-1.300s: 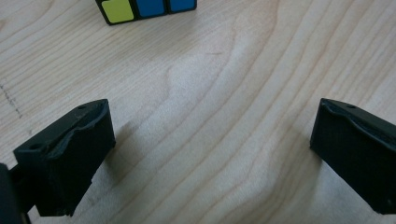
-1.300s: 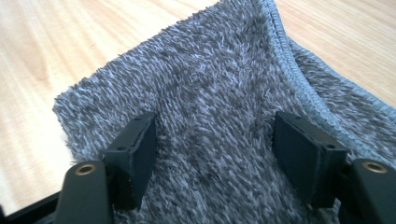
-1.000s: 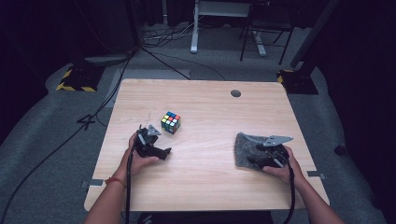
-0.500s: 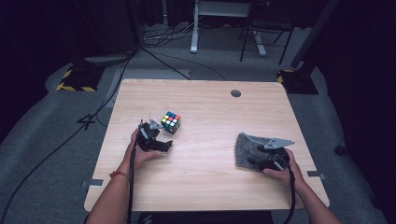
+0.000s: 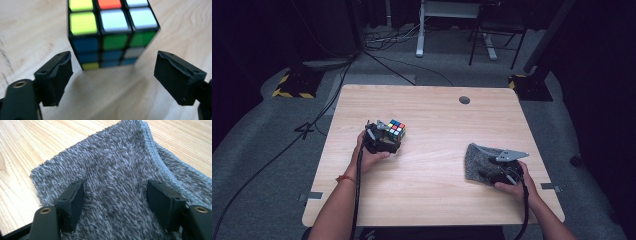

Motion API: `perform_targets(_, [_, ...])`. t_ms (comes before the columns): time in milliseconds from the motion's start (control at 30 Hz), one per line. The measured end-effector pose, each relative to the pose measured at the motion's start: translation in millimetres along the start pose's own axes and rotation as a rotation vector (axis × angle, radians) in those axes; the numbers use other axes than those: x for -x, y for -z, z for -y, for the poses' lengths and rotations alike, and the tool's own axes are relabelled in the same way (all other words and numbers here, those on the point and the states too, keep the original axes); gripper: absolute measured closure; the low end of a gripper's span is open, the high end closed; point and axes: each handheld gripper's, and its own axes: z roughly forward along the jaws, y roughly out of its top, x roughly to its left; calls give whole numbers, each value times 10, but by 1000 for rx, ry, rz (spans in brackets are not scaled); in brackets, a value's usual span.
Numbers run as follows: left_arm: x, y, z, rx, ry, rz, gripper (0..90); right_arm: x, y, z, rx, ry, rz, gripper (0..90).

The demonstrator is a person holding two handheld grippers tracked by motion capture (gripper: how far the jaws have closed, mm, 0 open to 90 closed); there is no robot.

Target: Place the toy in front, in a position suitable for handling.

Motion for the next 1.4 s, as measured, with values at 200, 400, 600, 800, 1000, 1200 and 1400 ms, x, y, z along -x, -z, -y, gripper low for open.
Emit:
perform_targets(200, [-16, -76, -109, 10, 4, 2, 157, -2, -1, 0, -1, -3, 1, 313])
perform_targets(400, [-26, -190, -200, 18, 19, -15, 159, -4, -2, 1, 0, -5, 3, 311])
perform_targets(600, [-38, -256, -205, 37, 22, 7, 236, 3, -5, 15, 12, -6, -2, 309])
perform_targets(800, [-32, -226, -198, 38, 5, 39, 321, 1, -4, 16, 13, -5, 0, 309])
perform_targets(1000, [134, -168, -165, 11, -77, 127, 330, 1, -2, 8, 4, -5, -2, 309])
perform_targets(1200, [439, -107, -124, -28, -198, 199, 331, -6, 0, -2, -5, 0, -5, 309])
perform_targets(1400, [734, -49, -58, -39, -267, 271, 331, -20, 8, -2, -11, 4, -8, 309])
